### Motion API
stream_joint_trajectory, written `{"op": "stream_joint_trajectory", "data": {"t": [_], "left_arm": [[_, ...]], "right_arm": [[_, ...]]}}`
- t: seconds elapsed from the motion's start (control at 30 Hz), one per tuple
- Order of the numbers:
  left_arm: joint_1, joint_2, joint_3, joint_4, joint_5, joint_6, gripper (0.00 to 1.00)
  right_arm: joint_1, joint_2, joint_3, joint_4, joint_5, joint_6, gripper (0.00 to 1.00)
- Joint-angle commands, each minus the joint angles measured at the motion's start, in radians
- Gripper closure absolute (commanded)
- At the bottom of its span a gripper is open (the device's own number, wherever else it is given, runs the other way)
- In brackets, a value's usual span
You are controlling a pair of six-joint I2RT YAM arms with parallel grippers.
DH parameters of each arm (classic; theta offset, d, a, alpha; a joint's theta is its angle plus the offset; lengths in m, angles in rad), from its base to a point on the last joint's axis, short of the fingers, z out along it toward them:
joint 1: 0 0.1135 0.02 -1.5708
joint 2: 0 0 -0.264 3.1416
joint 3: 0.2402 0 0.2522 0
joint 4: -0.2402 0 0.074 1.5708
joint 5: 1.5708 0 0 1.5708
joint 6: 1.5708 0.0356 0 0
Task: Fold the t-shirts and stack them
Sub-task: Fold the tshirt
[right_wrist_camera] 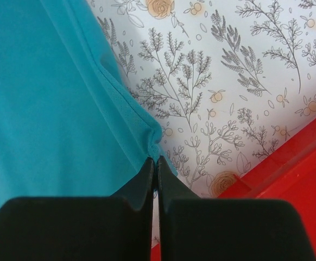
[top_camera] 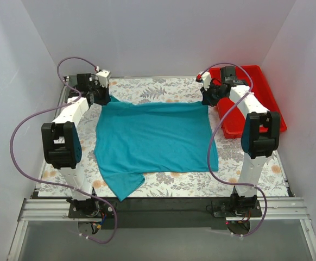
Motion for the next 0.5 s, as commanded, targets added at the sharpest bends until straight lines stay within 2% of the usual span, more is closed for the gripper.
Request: {"op": "stream_joint_trajectory", "data": {"t": [0.0, 0.47], "left_arm": [[0.020, -0.123, -0.061, 0.002, 0.017, 0.022, 1.00], [0.020, -0.279, -0.320, -0.024, 0.010, -0.007, 1.00]], "right_arm": [[-0.006, -0.059, -0.035, -0.016, -0.015, -0.045, 0.99], [-0.006, -0.071, -0.133, -0.047, -0.003, -0.131, 0.99]]}}
